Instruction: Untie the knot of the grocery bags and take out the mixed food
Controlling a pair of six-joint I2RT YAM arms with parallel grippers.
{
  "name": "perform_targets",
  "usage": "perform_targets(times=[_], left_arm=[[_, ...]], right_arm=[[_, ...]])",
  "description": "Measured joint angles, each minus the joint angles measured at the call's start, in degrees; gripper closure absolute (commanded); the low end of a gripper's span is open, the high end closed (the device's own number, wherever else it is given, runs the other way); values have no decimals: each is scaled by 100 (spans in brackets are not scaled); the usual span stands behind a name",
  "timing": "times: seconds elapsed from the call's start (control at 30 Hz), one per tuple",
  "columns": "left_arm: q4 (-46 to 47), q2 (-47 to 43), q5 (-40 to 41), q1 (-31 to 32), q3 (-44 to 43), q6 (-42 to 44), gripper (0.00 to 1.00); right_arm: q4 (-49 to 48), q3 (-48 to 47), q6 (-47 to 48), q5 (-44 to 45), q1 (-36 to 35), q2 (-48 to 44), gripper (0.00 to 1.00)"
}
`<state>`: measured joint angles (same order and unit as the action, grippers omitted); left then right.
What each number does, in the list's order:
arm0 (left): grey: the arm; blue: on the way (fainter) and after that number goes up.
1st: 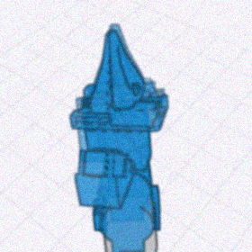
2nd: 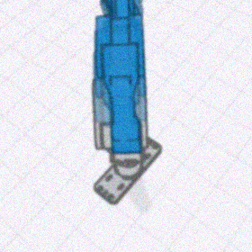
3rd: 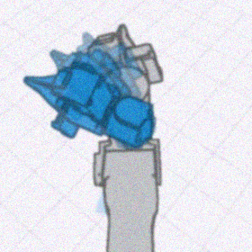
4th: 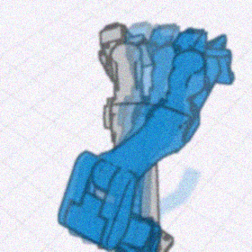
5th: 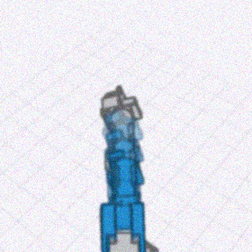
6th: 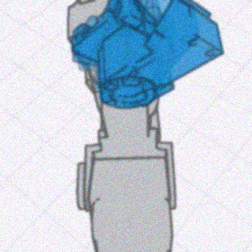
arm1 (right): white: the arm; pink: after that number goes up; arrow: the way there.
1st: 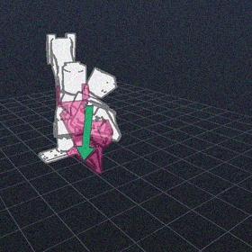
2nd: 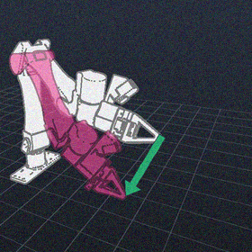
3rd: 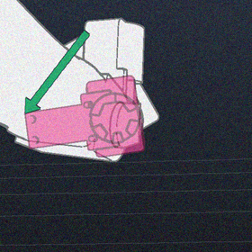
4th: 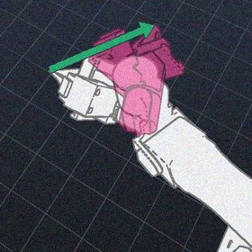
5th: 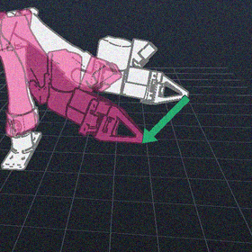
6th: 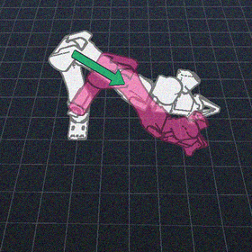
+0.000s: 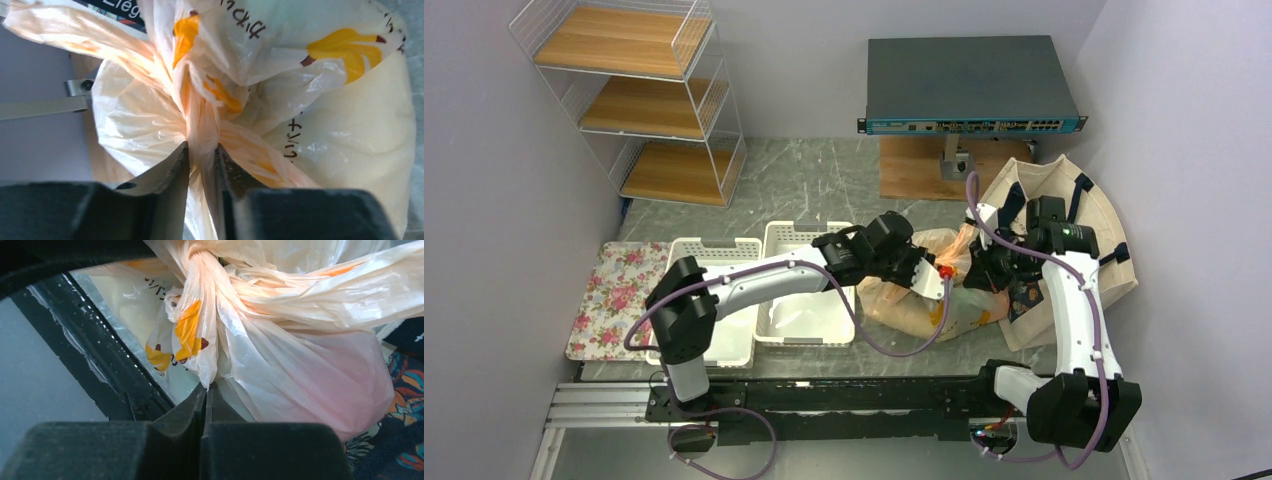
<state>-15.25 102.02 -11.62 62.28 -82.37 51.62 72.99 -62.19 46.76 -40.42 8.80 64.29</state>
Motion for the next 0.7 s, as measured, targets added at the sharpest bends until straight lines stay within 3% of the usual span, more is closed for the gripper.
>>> perform_targets(times=[0.1,0.13,0.33,0.57,0.67,0.7], left_arm=[[-122,-111,162,0,-26,-76,98],[-190,-184,214,-13,-17,-129,100],[-350,-737,114,-310,109,-608,100],[4,-1563,-691,-1530,817,-1493,100],[315,-1912,-1132,-1759,1309,-1700,99],[369,-1987,-1281,-1781,1403,-1777,86]], right_arm=[[-105,44,-48,111,13,-146,100],[-144,44,-50,155,31,-177,100],[-275,37,76,339,492,-175,100],[-197,-195,509,101,1257,149,100],[-149,-195,634,-129,1349,157,100],[-131,-195,684,-170,1384,157,94]])
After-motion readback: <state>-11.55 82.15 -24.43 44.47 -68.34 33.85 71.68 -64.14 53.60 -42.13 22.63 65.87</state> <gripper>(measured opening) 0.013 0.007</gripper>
